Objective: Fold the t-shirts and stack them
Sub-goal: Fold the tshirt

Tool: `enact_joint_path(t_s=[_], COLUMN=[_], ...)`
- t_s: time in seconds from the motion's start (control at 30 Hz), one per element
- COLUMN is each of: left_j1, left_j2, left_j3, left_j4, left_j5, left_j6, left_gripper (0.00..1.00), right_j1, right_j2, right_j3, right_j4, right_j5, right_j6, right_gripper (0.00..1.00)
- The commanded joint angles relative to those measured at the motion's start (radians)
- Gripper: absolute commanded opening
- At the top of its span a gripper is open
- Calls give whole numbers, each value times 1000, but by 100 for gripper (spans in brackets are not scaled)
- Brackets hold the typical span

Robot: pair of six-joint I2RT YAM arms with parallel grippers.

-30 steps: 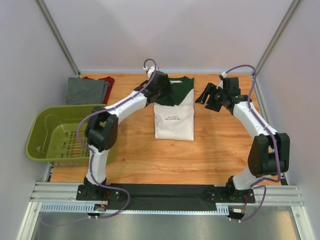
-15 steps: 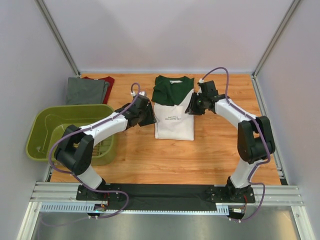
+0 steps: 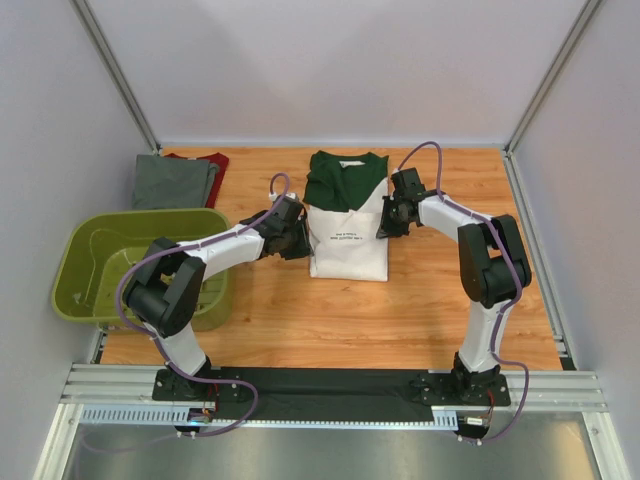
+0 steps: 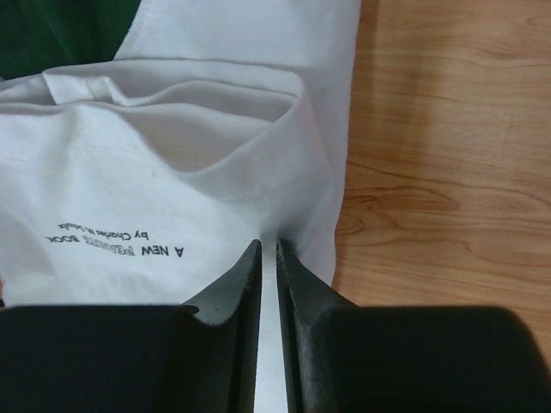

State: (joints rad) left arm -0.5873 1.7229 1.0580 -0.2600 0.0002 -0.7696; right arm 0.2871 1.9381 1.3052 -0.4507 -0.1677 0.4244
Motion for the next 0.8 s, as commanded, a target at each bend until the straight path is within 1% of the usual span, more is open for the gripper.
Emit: enact_joint_path(t_s=[0.0, 0.1, 0.17, 0.3, 0.33, 0.37, 0.4, 0.53, 0.6, 0.7, 0.77], left_j1=[0, -5, -6, -9, -11, -11, -12, -17, -20, -23, -25], left_j2=[-3, -6, -6, -2, -2, -2, -3, -9, -16, -20, -19], left_j3=[-12, -24, -27, -38, -39, -44, -47, -56, -70, -84, -92], left_j4=[60, 71, 68, 70, 71, 73, 79, 88, 97, 113, 113], left_j5=[56, 67, 67, 67, 69, 73, 76, 84, 90, 95, 90], left_j6=[33, 44, 49, 53, 55, 53, 55, 56, 55, 52, 47], left_gripper=[36, 36, 36, 36, 36, 35, 35, 33, 33, 33, 31], right_j1=[1, 1, 0, 1, 1, 6, 10, 30, 32, 32, 34], right_j2=[5, -8, -27, -65, -92, -112, -135, -275, -310, -346, -355], right_j3=[54, 54, 48, 23, 13, -3, -18, -144, -187, -259, -308], right_j4=[-15, -36, -40, -57, -60, -60, -60, -72, -88, -106, -86], right_j5=[83, 122, 122, 80, 47, 30, 17, -32, -46, -56, -69], right_j6=[-30, -39, -35, -13, -9, -1, 7, 25, 31, 33, 37], right_gripper=[12, 8, 7, 8, 9, 10, 14, 24, 29, 32, 33])
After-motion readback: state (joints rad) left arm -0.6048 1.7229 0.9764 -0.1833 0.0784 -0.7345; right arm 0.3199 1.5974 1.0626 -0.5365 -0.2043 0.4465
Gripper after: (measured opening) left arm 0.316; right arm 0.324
